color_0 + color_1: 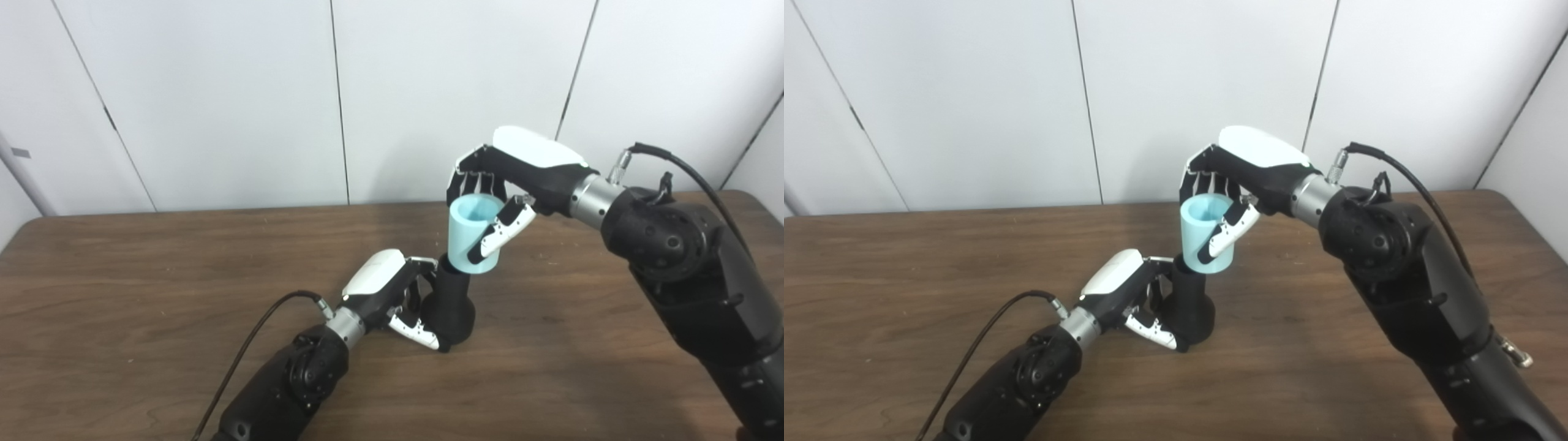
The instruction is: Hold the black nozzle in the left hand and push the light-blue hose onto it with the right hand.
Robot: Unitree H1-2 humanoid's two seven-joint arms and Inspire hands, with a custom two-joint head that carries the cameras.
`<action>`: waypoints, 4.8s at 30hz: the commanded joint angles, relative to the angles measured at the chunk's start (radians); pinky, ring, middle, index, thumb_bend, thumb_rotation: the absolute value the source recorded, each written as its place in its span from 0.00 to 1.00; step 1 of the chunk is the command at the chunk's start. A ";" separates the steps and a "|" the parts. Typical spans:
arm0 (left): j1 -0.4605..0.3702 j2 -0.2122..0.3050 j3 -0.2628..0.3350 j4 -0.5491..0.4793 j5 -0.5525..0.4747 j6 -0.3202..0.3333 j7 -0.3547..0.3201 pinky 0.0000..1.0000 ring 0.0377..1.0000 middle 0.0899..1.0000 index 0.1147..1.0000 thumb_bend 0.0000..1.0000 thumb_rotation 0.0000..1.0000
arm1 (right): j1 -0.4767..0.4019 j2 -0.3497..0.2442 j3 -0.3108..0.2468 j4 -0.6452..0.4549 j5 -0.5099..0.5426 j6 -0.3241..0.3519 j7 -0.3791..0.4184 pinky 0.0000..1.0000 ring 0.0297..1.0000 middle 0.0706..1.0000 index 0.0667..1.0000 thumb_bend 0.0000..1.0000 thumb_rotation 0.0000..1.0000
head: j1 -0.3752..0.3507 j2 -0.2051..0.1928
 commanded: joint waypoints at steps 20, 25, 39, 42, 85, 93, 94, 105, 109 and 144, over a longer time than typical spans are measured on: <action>0.063 0.025 -0.028 0.061 0.048 0.073 -0.083 0.43 0.43 0.41 0.44 0.52 0.00 | -0.076 0.025 -0.037 -0.037 -0.005 -0.011 -0.032 0.33 0.38 0.40 0.49 0.52 0.00 | -0.004 0.009; 0.064 0.030 -0.026 0.056 0.045 0.071 -0.086 0.43 0.43 0.41 0.44 0.52 0.00 | -0.048 0.038 -0.033 -0.035 -0.012 -0.023 -0.040 0.35 0.39 0.43 0.48 0.52 0.00 | -0.008 0.015; 0.065 0.033 -0.019 0.039 0.043 0.085 -0.096 0.38 0.42 0.41 0.44 0.52 0.00 | 0.028 0.048 -0.007 -0.032 -0.010 0.010 -0.029 0.29 0.35 0.41 0.50 0.51 0.00 | -0.002 0.027; 0.065 0.036 -0.017 0.037 0.041 0.086 -0.099 0.38 0.42 0.41 0.44 0.52 0.00 | 0.039 0.046 0.002 -0.032 -0.012 0.020 -0.024 0.29 0.35 0.42 0.50 0.51 0.00 | -0.003 0.031; 0.067 0.023 -0.007 0.033 0.045 0.091 -0.107 0.37 0.41 0.41 0.44 0.52 0.00 | 0.084 0.050 0.041 0.017 -0.012 -0.030 -0.066 0.33 0.37 0.44 0.49 0.52 0.00 | -0.013 0.046; 0.069 0.032 -0.002 0.035 0.046 0.090 -0.104 0.39 0.43 0.43 0.43 0.52 0.00 | 0.164 0.051 0.024 0.017 -0.018 -0.022 -0.107 0.36 0.39 0.44 0.48 0.52 0.00 | -0.024 0.041; 0.069 0.032 -0.002 0.038 0.047 0.088 -0.103 0.39 0.43 0.43 0.43 0.52 0.00 | 0.172 0.053 0.021 0.017 -0.016 -0.024 -0.116 0.36 0.39 0.44 0.48 0.52 0.00 | -0.026 0.037; 0.064 0.034 0.004 0.064 0.042 0.050 -0.092 0.40 0.43 0.43 0.43 0.52 0.00 | 0.285 0.064 -0.051 -0.071 0.004 -0.127 -0.272 0.55 0.67 0.74 0.73 0.92 0.08 | -0.030 0.034; 0.057 0.032 0.007 0.074 0.041 0.045 -0.094 0.41 0.43 0.43 0.43 0.52 0.00 | 0.307 0.077 -0.083 -0.076 0.028 -0.157 -0.303 0.52 0.60 0.78 0.80 0.95 0.15 | -0.031 0.034; 0.052 0.029 0.006 0.094 0.054 0.029 -0.085 0.40 0.43 0.42 0.44 0.52 0.00 | 0.298 -0.018 -0.110 -0.232 0.156 -0.247 -0.156 1.00 1.00 1.00 1.00 0.83 0.53 | 0.008 0.014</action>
